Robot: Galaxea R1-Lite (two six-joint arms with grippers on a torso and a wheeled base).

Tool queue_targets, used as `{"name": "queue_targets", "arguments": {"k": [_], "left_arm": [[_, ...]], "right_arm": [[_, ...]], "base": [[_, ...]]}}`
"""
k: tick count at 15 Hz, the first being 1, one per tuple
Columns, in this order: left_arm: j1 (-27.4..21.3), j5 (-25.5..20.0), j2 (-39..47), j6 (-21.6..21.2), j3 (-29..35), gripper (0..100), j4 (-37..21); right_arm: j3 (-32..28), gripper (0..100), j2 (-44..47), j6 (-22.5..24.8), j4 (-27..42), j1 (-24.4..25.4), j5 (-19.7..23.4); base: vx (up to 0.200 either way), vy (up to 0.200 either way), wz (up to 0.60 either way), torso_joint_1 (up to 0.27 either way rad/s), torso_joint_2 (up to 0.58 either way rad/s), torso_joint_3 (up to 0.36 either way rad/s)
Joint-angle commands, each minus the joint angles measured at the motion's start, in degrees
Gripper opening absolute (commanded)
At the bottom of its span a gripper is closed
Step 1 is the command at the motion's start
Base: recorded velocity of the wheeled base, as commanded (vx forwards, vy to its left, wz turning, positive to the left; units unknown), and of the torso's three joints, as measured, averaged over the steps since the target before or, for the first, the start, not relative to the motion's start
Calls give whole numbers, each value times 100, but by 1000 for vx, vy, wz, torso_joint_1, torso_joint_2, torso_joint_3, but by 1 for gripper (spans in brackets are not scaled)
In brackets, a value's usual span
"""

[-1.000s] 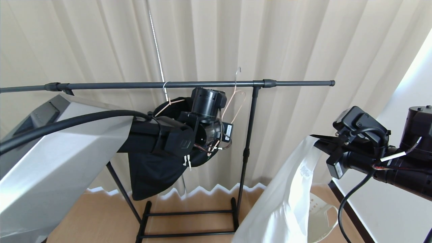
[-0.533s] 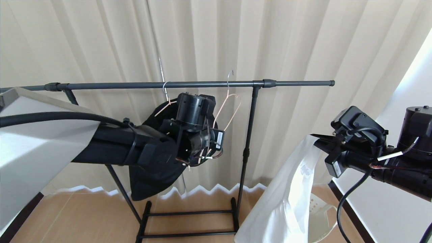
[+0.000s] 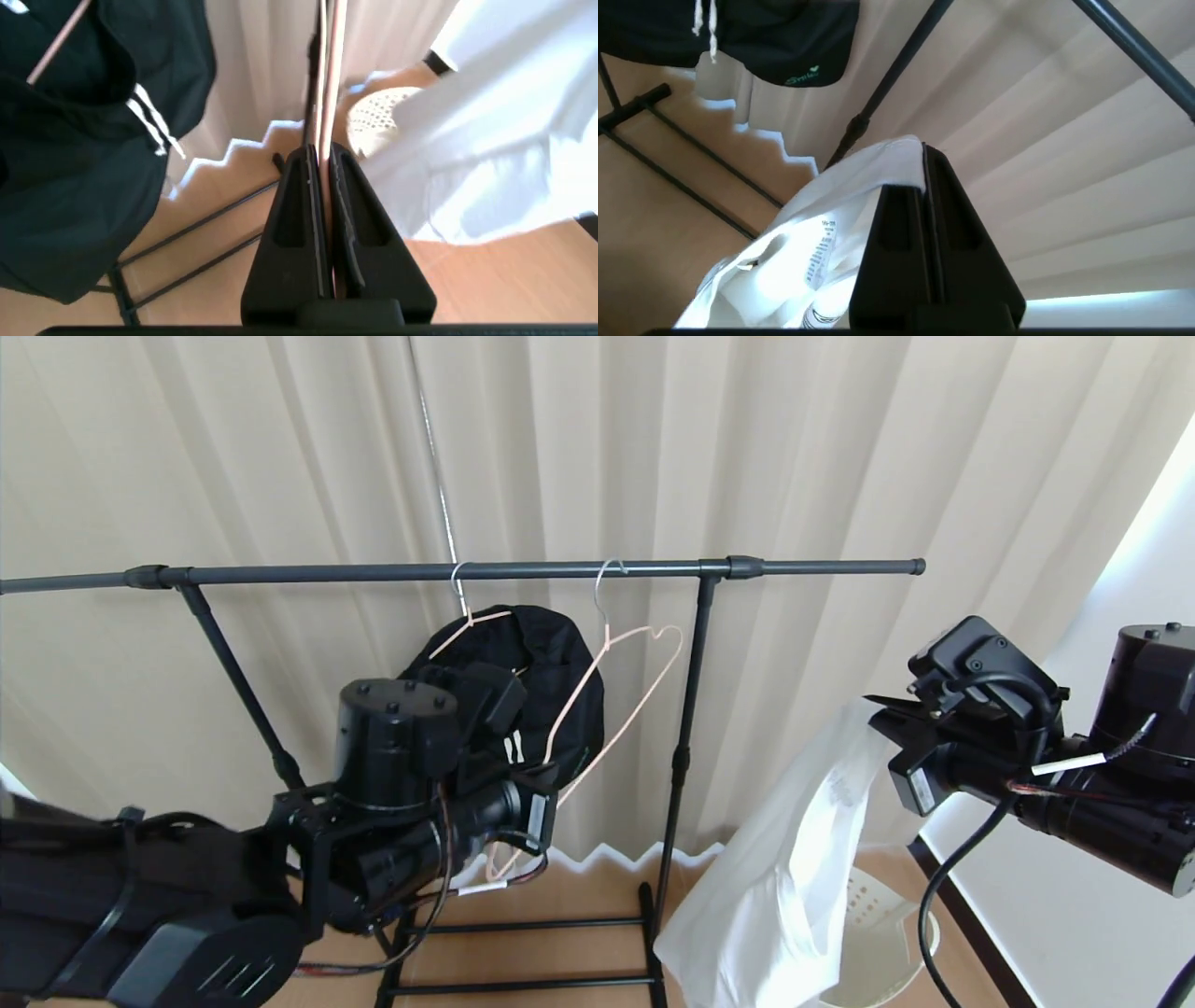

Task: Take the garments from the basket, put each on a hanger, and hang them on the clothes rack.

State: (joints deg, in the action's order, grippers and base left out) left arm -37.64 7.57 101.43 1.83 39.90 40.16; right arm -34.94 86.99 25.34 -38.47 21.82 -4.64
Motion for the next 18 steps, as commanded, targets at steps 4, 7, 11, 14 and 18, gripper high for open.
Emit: {"name": "queue_targets", "arguments": {"k": [4,7,11,14,18], "left_arm": [[556,-1574,-457,-719,-2417,0,2453],[539,-1759,-281,-851,-3023,0,3218],[398,-1988,-220,-948,-3129,0,3306],[302,-2128,-193,-948,-3146,0,3314],[99,-2181,-193,-895,-3111,0,3323]], "right_arm": [[-400,0,301,-381,-2,252,-995],[-830,0,775,-803,-99,261,-2049],[-953,0,1215,-829,-925,252,-2524],[-980,0,1312,-847,-1039,252,-2533],[-1138,0,1479,-1146,-1031,419,-2541]], "base": [[0,0,0,0,0,0],[0,0,0,0,0,0],[0,0,0,0,0,0],[0,0,0,0,0,0],[0,0,0,0,0,0]]}}
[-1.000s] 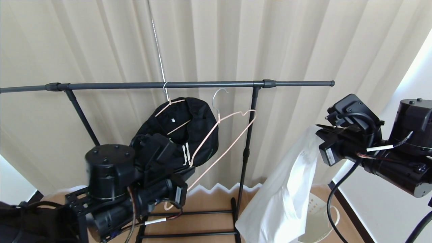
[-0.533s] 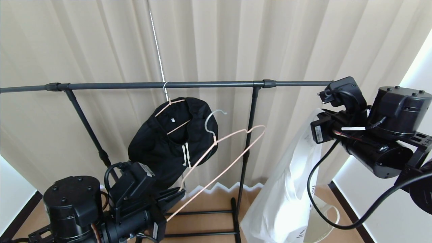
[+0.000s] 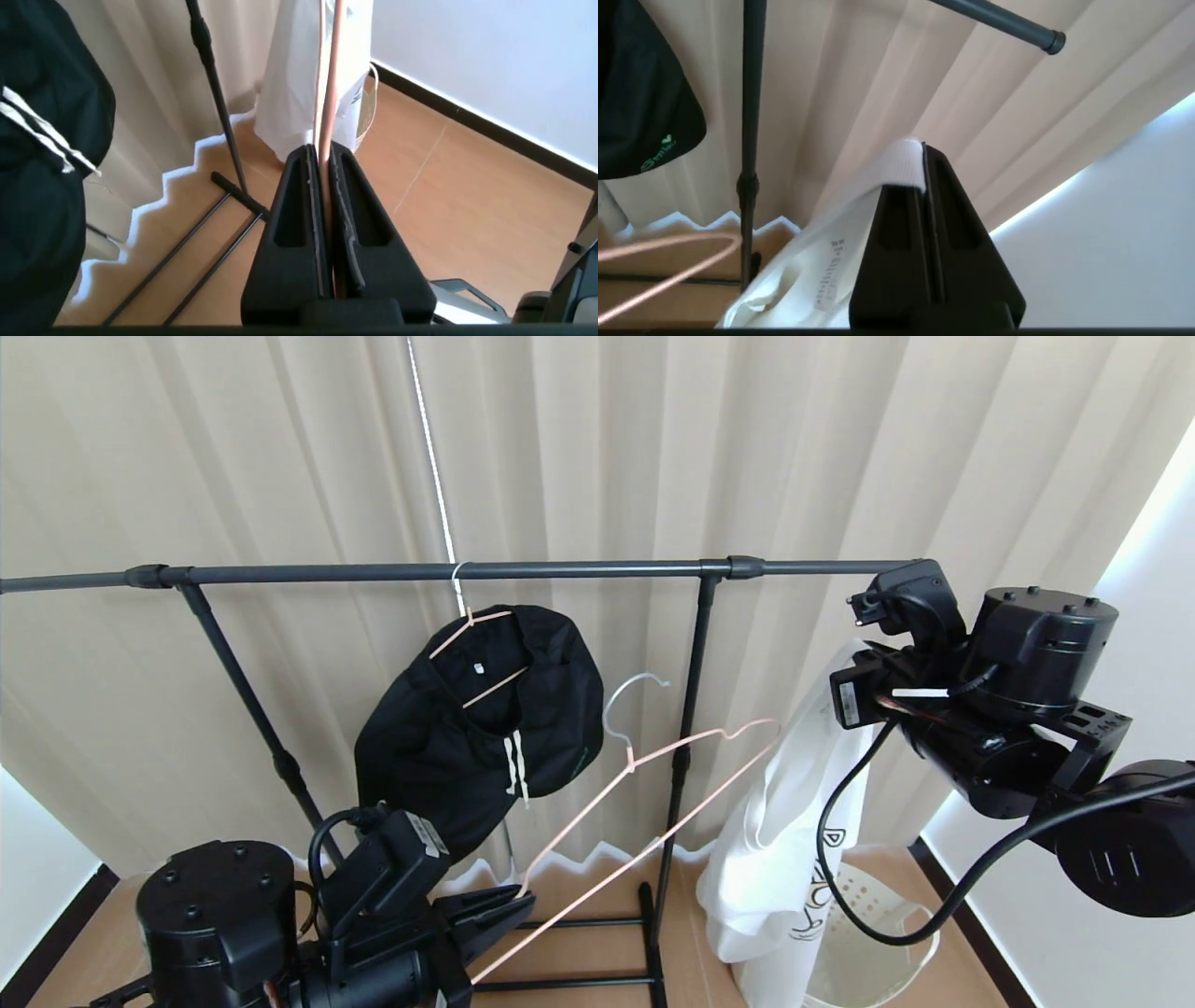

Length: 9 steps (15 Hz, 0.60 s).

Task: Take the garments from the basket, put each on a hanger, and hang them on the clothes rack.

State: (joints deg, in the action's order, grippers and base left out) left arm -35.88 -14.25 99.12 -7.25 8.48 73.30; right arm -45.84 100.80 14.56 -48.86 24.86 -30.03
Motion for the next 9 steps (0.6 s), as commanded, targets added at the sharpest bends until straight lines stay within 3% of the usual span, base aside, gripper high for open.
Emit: {"name": "queue_targets", "arguments": {"k": [1,9], "left_arm": [[-104,1,46,22,39,0,9],[-174,19,336,242,-40,0,694]], "right_arm": [[-57,0,115,-111,-1,142,-3],[-39,0,220,-260,-10,309,-47]], "base": [[0,0,0,0,0,0],[0,0,0,0,0,0]]}}
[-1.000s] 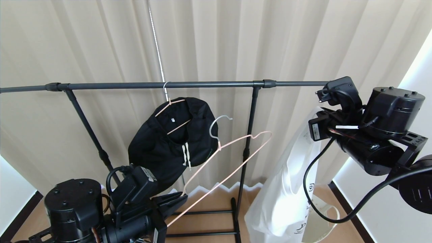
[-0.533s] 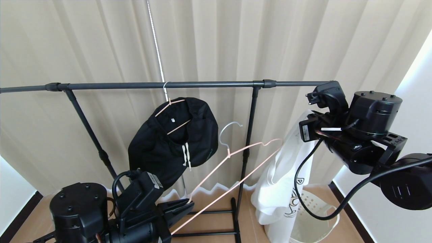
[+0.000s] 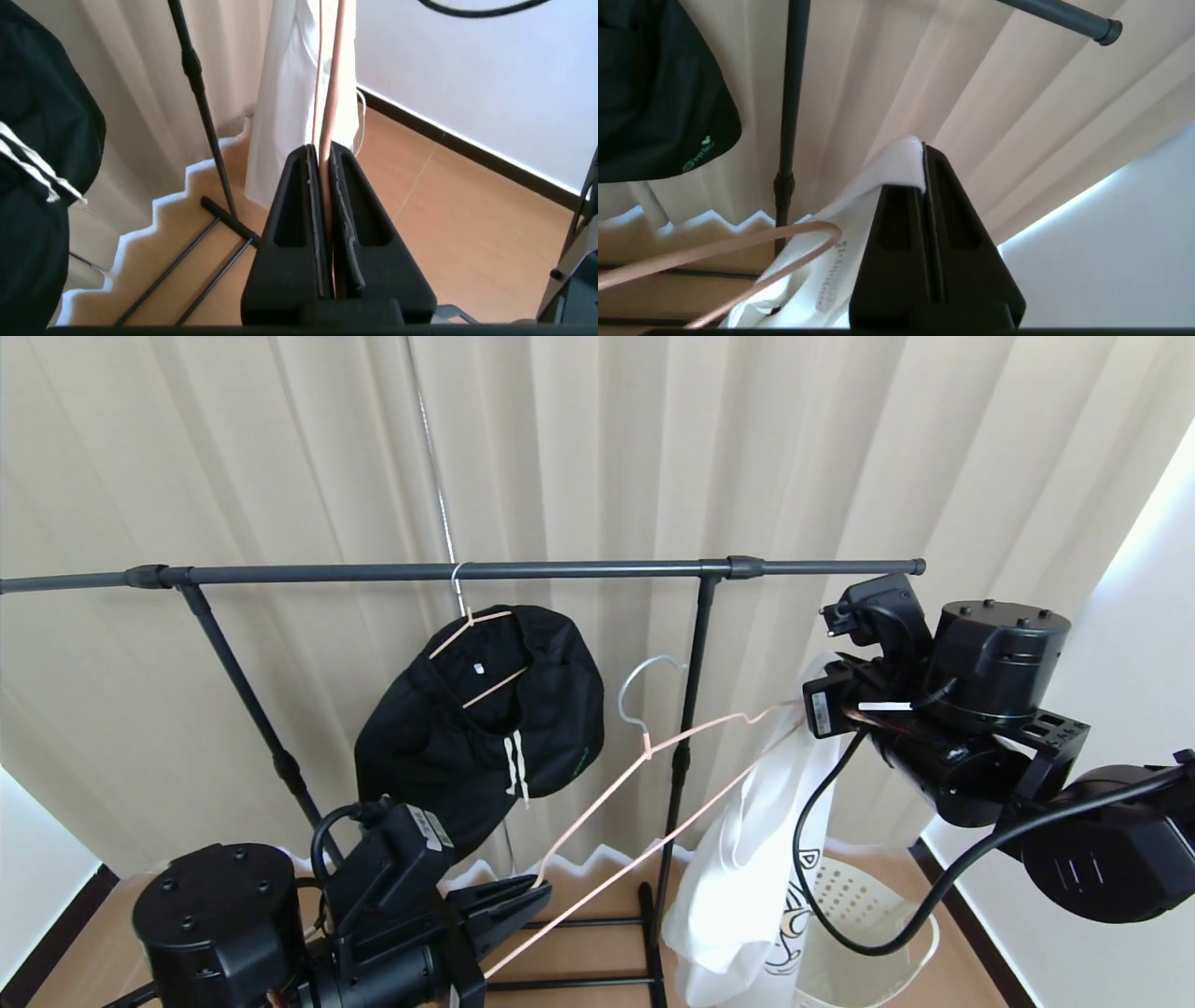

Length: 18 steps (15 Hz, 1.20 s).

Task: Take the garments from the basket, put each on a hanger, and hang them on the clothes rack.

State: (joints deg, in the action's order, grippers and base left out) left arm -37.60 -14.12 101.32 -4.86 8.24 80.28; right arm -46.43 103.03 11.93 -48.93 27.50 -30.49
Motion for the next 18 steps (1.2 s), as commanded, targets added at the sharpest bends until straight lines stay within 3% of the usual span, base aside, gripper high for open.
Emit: {"name": "queue_targets", "arguments": {"k": [1,10,18], "left_arm": [[-2,5,125,3,-7,0,14],[7,85,169,196,72,0,252],[24,85,380,188,11,0,630]], "right_arm": [[38,0,-11,-25,-2,124,-10],[205,0,-82,-77,-11,642,-150],[521,0,-548,-77,-2,1688,-256]], "base": [[0,0,0,0,0,0],[0,0,0,0,0,0],[0,0,0,0,0,0]]}}
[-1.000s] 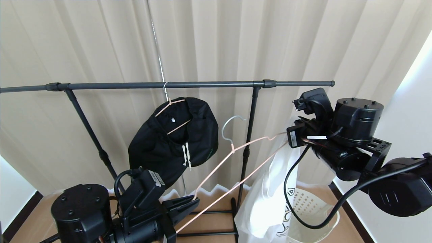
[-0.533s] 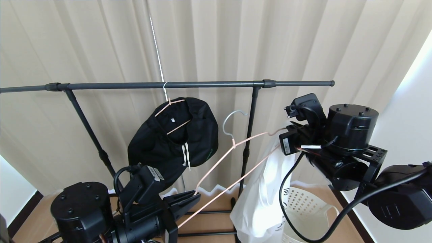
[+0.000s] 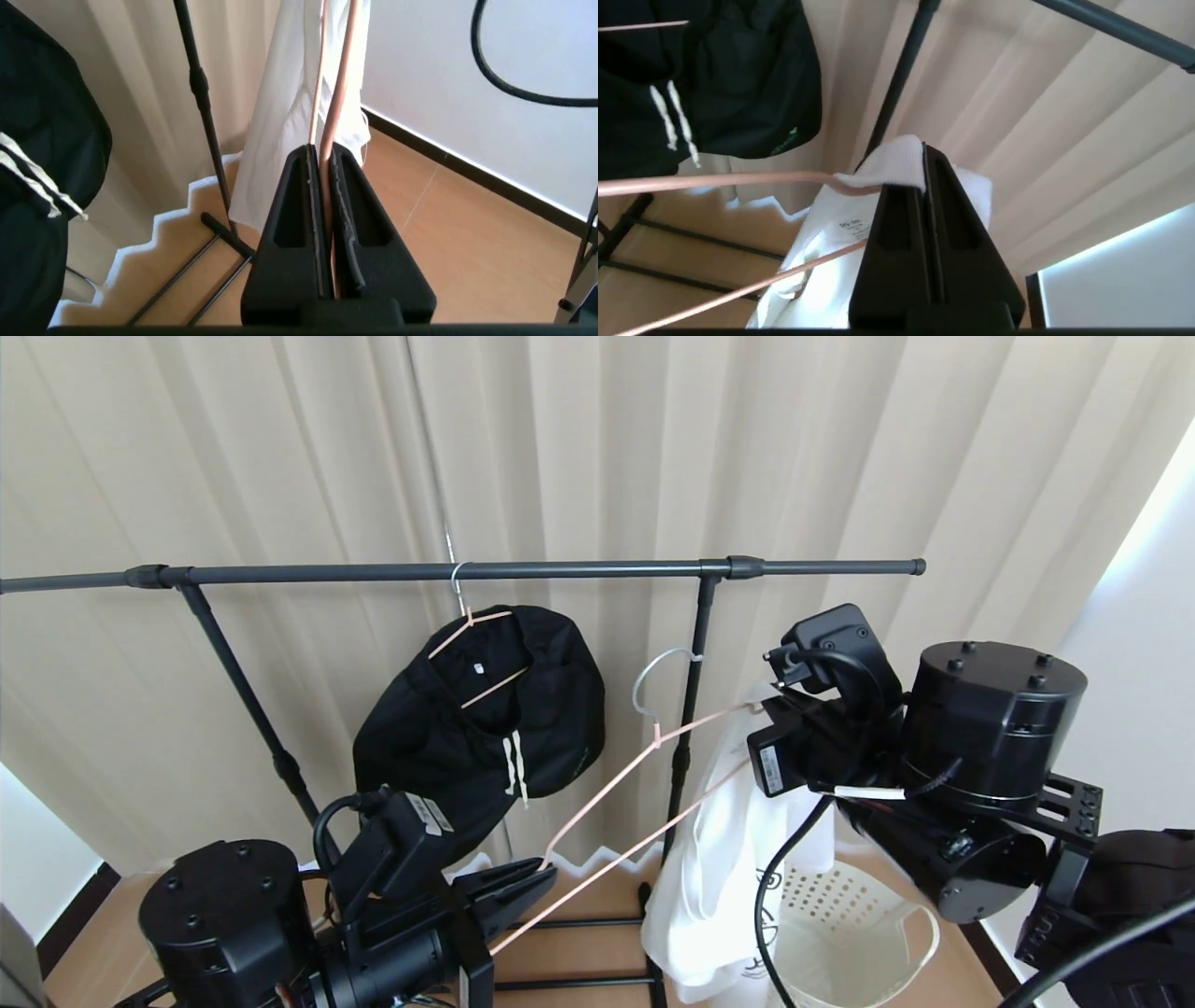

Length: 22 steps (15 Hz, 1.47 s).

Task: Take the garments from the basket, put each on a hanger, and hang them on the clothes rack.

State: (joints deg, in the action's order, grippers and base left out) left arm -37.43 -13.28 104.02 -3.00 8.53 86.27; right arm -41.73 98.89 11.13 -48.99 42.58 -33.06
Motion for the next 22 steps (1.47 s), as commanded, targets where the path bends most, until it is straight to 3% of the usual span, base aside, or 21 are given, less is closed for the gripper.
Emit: {"name": "queue_targets", "arguments": {"k": [1,3,8,18,19,22], "left_arm": [[16,0,118,1,-18,0,74],[16,0,206,1,-36,0,232],[16,0,215,1,-36,0,232],[16,-8,233,1,-124,0,373],[16,-8,233,1,-124,0,373],[7,-8,224,1,-150,0,373]], "right_arm": [[60,0,-142,3,4,233,1],[139,0,-177,-6,-5,602,10],[104,0,-168,-287,-75,963,-7],[139,0,-309,-322,-321,1147,-16],[130,100,-309,-313,-321,1121,-16],[95,100,-291,-322,-330,1024,-130]], "base": [[0,0,0,0,0,0],[0,0,0,0,0,0],[0,0,0,0,0,0],[0,0,0,0,0,0],[0,0,0,0,0,0],[0,0,0,0,0,0]]}}
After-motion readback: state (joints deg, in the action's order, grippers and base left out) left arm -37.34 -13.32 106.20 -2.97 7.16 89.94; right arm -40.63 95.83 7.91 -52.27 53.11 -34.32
